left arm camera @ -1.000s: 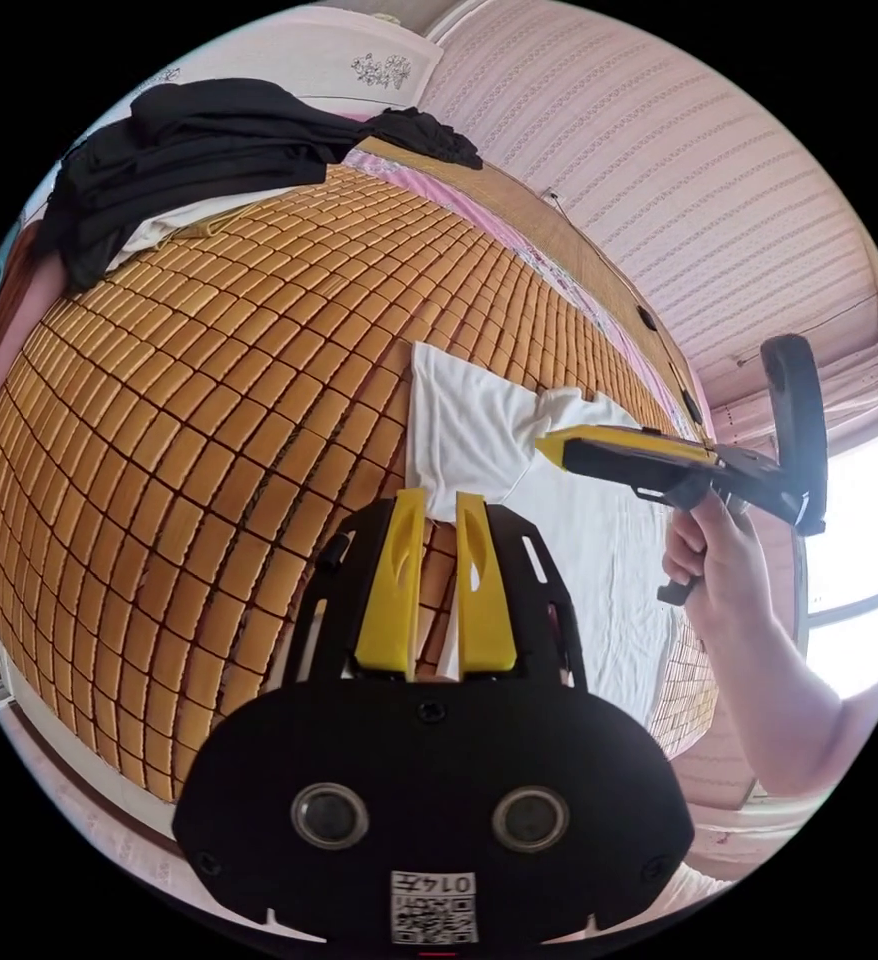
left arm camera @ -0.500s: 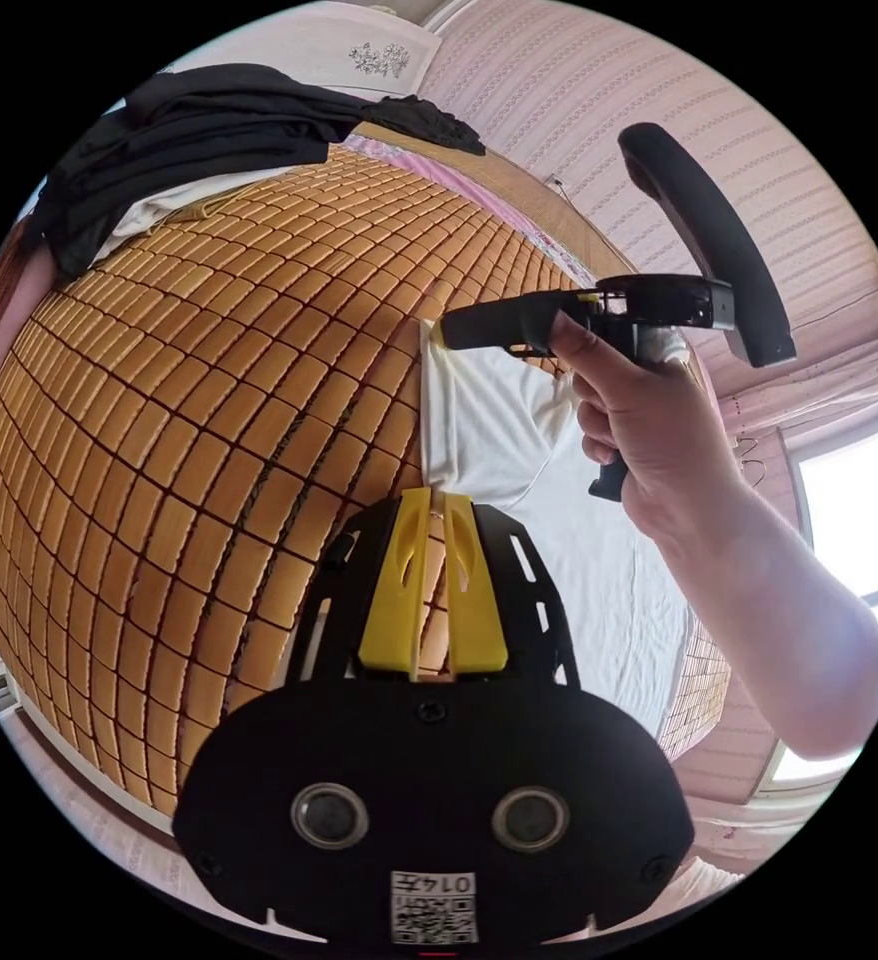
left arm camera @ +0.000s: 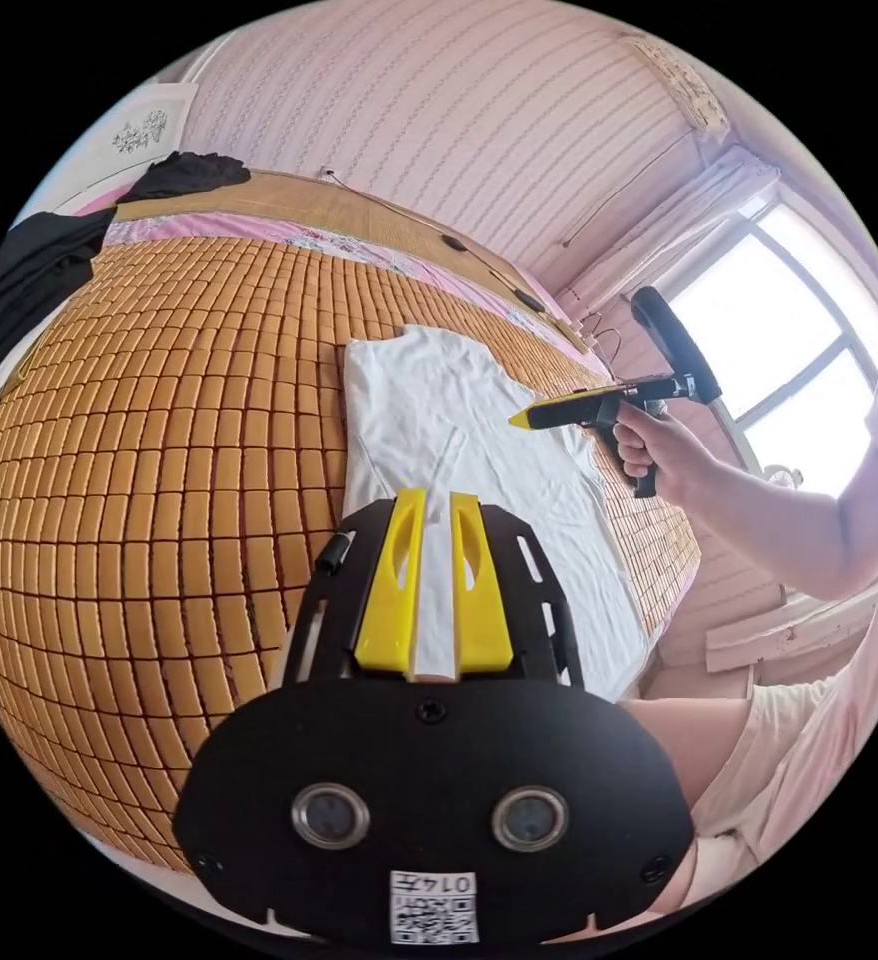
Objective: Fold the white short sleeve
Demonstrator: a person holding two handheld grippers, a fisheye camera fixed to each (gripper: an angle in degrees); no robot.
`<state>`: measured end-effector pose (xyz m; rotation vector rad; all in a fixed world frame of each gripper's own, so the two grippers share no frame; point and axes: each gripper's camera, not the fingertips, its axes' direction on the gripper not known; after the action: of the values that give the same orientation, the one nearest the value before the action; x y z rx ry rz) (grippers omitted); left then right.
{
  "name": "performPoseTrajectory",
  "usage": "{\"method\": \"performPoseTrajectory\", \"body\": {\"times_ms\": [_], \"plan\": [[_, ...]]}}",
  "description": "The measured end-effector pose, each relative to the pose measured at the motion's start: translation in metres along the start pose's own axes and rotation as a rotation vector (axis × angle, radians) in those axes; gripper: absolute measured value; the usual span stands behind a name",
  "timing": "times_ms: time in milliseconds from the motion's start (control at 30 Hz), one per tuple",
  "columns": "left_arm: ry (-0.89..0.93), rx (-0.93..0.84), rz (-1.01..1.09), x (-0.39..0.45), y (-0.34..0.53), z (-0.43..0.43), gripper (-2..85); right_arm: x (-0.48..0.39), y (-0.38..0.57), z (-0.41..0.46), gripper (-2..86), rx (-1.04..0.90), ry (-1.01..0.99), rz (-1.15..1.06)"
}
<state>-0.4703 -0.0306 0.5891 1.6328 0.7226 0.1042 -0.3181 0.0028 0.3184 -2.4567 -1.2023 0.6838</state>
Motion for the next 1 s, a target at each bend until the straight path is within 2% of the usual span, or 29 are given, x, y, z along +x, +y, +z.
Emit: {"method": "performPoseTrajectory", "body": {"times_ms": [300, 367, 467, 667, 833, 1000], "plan": [[-0.182, -0.123, 0.065, 0.011, -0.024, 0.049, 6.1, -0.029, -0.079, -0.012, 5.7, 0.162, -0.075, -0.208], [-0.199, -0.151, 0.061, 0.012, -0.031, 0.065, 6.1, -0.036, -0.106, 0.003, 4.4, 0.141, -0.023, -0.221], [-0.254, -0.240, 0.045, 0.013, -0.039, 0.092, 4.1, -0.036, -0.127, 0.019, 0.5, 0.046, -0.055, -0.216], [-0.324, -0.177, -0.014, 0.013, -0.043, 0.092, -0.4, -0.030, -0.118, -0.010, 0.2, 0.105, -0.027, -0.209], [-0.309, -0.162, -0.060, 0.005, -0.042, 0.097, 2.8, -0.010, -0.101, -0.036, 5.7, 0.115, -0.064, -0.180], [-0.279, -0.128, -0.054, 0.020, -0.051, 0.079, 4.6, 0.033, -0.023, -0.099, 6.1, 0.201, -0.054, -0.066]]}}
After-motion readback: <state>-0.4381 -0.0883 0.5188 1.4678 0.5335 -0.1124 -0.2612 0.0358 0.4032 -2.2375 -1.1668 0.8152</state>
